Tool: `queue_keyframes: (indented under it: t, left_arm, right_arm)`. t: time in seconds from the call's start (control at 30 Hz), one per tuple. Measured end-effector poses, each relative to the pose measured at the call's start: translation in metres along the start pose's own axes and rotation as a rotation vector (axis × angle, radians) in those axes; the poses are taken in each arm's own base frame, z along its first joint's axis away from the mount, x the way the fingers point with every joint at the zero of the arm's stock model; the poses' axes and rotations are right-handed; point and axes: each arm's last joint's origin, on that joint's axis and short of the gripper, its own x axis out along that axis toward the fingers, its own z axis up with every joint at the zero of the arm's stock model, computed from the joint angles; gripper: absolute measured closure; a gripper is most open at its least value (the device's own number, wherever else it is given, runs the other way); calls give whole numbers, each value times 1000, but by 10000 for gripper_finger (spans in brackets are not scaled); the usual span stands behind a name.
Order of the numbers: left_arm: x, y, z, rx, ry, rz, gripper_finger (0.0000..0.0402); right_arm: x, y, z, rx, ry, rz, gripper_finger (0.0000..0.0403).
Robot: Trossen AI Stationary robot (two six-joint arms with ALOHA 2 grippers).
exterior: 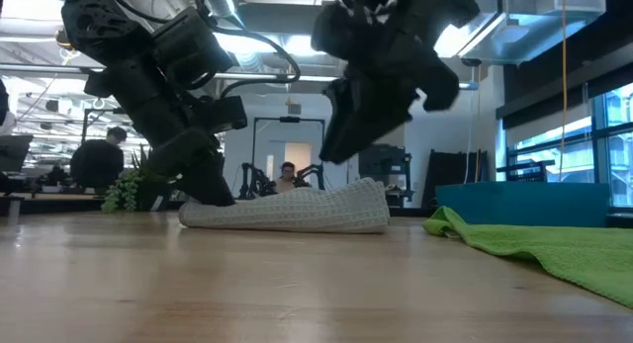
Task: Roll microfiber towels into tight, uniform cylinder then place into a basket
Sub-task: Roll the gray towel
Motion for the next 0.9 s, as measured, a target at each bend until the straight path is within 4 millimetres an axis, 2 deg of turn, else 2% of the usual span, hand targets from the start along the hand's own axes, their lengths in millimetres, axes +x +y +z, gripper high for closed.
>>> queue_keyframes:
  t: [0.13, 0.53, 0.9]
  left_arm:
    - [0, 0, 1, -1, -6, 0, 304]
    - [0, 0, 1, -2, -9, 0, 304]
    - [0, 0, 1, -3, -10, 0, 304]
  right_arm:
    - [5, 2, -6, 24, -23, -6, 246]
    - [5, 6, 2, -3, -110, -16, 246]
    - [5, 6, 2, 69, -106, -3, 246]
